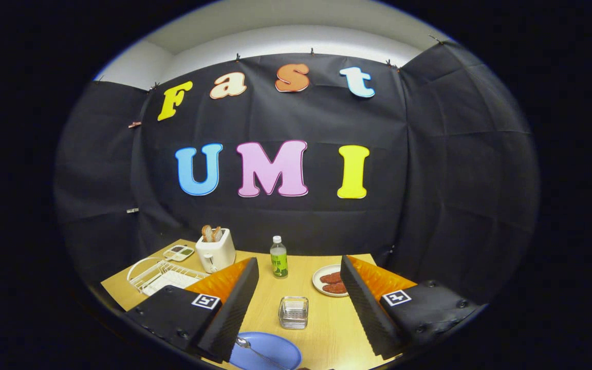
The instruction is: Take the plate from the dish rack, then take the spoon from the basket and place it into the plate.
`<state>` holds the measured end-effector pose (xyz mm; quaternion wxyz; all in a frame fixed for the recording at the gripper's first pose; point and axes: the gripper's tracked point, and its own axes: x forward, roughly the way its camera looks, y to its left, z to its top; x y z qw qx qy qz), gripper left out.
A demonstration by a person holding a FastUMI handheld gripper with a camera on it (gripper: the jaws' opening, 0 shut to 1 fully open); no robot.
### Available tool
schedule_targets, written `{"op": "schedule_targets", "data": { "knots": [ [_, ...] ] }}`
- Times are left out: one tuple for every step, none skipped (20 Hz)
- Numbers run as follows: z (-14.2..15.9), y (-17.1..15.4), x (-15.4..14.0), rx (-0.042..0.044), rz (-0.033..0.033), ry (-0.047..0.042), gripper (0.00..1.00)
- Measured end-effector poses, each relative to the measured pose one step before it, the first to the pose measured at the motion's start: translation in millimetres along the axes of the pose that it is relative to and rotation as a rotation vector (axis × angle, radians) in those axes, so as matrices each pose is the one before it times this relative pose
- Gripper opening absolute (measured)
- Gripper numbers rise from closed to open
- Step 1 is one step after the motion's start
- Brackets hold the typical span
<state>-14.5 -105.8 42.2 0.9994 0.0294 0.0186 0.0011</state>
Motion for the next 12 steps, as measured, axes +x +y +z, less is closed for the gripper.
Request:
{"op": "schedule_targets", "data": {
  "knots": [
    [5.74, 4.25, -7.40, 0.00141, -0.02455, -0.01579, 0.98],
    [5.32, 3.28, -6.94, -0.00023, -0.02480, -0.01472, 0.98],
    [4.17, 1.37, -6.61, -0.00034, -0.02861, -0.01253, 0.98],
    [2.28, 2.27, -5.48, 0.00311, -0.02385, -0.00851, 0.98],
    [0.85, 3.76, -5.47, 0.00621, -0.01846, -0.00991, 0.98],
    [1.90, 3.63, -5.55, 0.00723, -0.01307, -0.01341, 0.98],
    [-1.48, 2.65, -3.40, 0.00419, -0.01290, -0.00696, 0.98],
    [-2.03, 2.11, -3.85, 0.00018, -0.01312, -0.00042, 0.98],
    [-2.32, 1.43, -4.96, -0.00016, -0.01113, 0.00403, 0.98],
    [-1.99, 1.91, -3.47, 0.00331, -0.00671, 0.00323, 0.98],
    [-0.55, 3.74, -2.79, 0.00435, -0.00369, -0.00062, 0.98],
    [-0.80, 1.89, -2.32, 0.00096, -0.00367, -0.00053, 0.98]
  ]
}}
